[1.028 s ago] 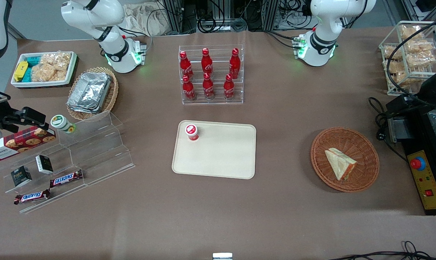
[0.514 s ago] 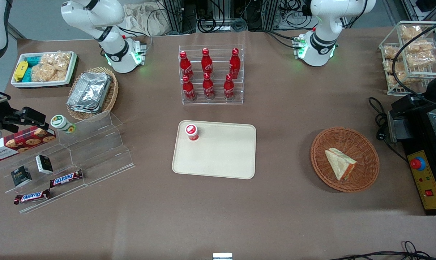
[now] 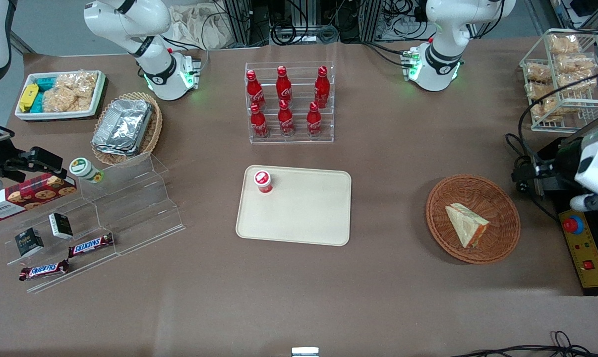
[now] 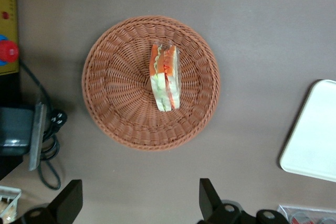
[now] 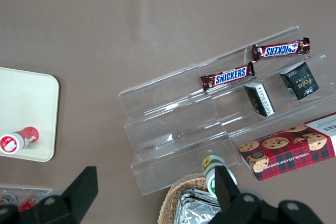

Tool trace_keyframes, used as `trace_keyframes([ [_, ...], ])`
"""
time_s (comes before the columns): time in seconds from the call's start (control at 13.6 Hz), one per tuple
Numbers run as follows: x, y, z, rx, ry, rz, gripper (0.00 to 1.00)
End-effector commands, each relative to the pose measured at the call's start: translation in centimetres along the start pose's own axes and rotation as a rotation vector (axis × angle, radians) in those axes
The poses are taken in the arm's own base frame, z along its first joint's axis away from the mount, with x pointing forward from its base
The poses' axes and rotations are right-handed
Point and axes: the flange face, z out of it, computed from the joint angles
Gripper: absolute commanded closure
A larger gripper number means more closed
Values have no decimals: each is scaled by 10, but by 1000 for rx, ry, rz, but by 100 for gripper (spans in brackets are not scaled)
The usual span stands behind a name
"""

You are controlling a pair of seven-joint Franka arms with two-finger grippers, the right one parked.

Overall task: Place sandwich from basket to tray
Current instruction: 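Lower the left gripper onto the wrapped sandwich and close on it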

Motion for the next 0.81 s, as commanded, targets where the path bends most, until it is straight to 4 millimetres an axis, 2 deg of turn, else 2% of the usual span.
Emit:
trace_keyframes([
  [0.0, 18, -4, 52, -12, -5, -22, 0],
  [0.22, 33, -7, 117, -10, 5, -35, 0],
  [0.51, 41, -9, 183, -21, 39, -52, 0],
  [0.73, 47, -10, 216, -40, 59, -72, 0],
])
